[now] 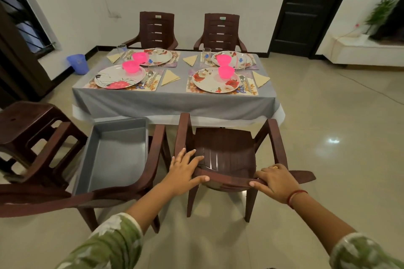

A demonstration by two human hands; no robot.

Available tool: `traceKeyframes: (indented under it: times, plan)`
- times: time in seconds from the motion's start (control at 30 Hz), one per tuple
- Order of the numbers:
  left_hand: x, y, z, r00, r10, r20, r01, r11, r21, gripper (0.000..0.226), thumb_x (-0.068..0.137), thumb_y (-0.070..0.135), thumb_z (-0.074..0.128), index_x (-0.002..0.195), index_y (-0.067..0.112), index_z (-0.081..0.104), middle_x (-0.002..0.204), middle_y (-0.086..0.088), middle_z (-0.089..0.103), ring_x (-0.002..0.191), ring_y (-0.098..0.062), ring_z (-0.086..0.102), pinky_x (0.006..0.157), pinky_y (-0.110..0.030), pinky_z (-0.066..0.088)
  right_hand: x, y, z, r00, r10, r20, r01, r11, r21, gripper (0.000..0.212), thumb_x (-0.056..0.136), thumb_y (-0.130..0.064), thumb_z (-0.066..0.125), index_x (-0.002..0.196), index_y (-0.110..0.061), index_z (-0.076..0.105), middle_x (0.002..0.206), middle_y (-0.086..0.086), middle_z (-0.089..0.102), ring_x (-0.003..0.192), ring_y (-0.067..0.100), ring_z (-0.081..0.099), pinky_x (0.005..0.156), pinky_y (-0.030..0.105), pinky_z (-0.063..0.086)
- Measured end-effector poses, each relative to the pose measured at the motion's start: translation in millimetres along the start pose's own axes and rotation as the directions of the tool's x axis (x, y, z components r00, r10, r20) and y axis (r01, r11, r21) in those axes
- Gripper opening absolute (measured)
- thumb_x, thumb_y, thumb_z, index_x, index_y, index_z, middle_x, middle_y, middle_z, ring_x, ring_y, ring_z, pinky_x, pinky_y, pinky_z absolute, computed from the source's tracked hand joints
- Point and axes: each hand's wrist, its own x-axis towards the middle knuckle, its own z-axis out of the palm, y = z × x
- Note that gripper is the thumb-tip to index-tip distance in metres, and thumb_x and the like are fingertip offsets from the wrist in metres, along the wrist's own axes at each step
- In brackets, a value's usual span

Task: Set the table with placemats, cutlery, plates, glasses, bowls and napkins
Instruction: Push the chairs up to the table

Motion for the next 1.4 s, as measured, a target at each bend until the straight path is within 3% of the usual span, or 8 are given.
traceKeyframes:
  times: [0.13,0.23,0.37,0.47,0.6,0.77,0.93,1.4]
  plan:
    - [-20,-11,-13,1.000,0.013,-0.022,-0.012,0.999,0.033,0.093,0.074,0.084,0.017,0.151,0.035,0.003,0.160,0.003,-0.010,0.141,-0.018,-0.028,0.113,-0.052,-0.015,-2,-16,4,0.977,0.051,-0.207,-0.025,0.992,0.126,0.081,0.079,-0.082,0.010,0.117,-0.030,0.059,0.116,-0.007,0.058,0.112,0.014,0.052,0.108,0.041,0.027]
    - [-68,-40,-32,0.965,0.043,-0.258,0.000,0.987,0.162,0.083,0.081,0.079,0.017,0.150,0.035,0.008,0.159,0.003,-0.005,0.143,-0.018,-0.022,0.114,-0.052,-0.014,-3,-73,-1,0.894,0.004,-0.449,0.107,0.969,0.221,0.065,0.087,-0.072,0.026,0.119,-0.025,0.059,0.118,-0.002,0.057,0.112,0.015,0.049,0.103,0.045,0.033]
    - [-151,-95,-58,0.808,0.071,-0.585,0.135,0.944,0.300,0.076,0.087,0.072,0.024,0.145,0.023,0.031,0.154,-0.010,0.023,0.146,-0.029,0.004,0.116,-0.050,-0.009,13,-164,-6,0.869,-0.116,-0.481,0.273,0.923,0.270,0.057,0.089,-0.065,0.037,0.127,-0.025,0.051,0.127,0.002,0.050,0.121,0.017,0.043,0.105,0.043,0.035]
    - [-208,-140,-66,0.607,-0.284,-0.742,0.447,0.894,0.024,0.084,0.079,0.074,0.033,0.143,0.018,0.034,0.154,-0.015,0.022,0.145,-0.034,0.006,0.113,-0.053,-0.009,31,-229,-6,0.877,-0.242,-0.414,0.386,0.869,0.310,0.066,0.087,-0.067,0.039,0.138,-0.025,0.041,0.140,0.004,0.041,0.132,0.022,0.036,0.110,0.041,0.028]
    - [-249,-209,-81,0.338,-0.809,-0.480,0.724,0.549,-0.416,0.111,0.070,0.085,0.038,0.151,0.014,0.013,0.159,-0.017,-0.002,0.145,-0.037,-0.008,0.110,-0.064,0.002,52,-321,-5,0.895,-0.347,-0.280,0.428,0.845,0.321,0.079,0.085,-0.067,0.044,0.149,-0.031,0.014,0.157,0.004,0.014,0.145,0.025,0.008,0.115,0.037,0.005]
    - [-251,-278,-79,0.488,-0.757,-0.434,0.689,0.639,-0.341,0.110,0.068,0.086,0.031,0.152,0.016,0.016,0.159,-0.015,0.007,0.145,-0.036,-0.004,0.110,-0.063,0.005,100,-405,3,0.918,-0.386,-0.093,0.396,0.872,0.287,0.076,0.092,-0.052,0.045,0.149,-0.034,-0.003,0.159,0.002,-0.002,0.145,0.030,-0.003,0.115,0.051,0.009]
    - [-249,-312,-77,0.590,-0.611,-0.528,0.562,0.780,-0.275,0.088,0.077,0.070,0.032,0.146,0.016,0.035,0.156,-0.013,0.021,0.145,-0.036,0.005,0.108,-0.066,0.008,145,-452,31,0.967,-0.211,-0.140,0.251,0.873,0.419,0.054,0.090,-0.007,0.048,0.142,-0.019,0.039,0.145,0.014,0.037,0.129,0.036,0.041,0.107,0.041,0.037]
    - [-190,-381,-112,0.620,-0.594,-0.513,0.548,0.796,-0.259,0.079,0.079,0.061,0.038,0.140,0.011,0.042,0.154,-0.020,0.022,0.144,-0.041,0.010,0.111,-0.061,0.007,219,-472,6,0.997,-0.049,-0.058,0.066,0.936,0.347,0.035,0.097,-0.016,0.039,0.130,-0.028,0.043,0.119,0.001,0.050,0.107,0.023,0.052,0.091,0.037,0.048]
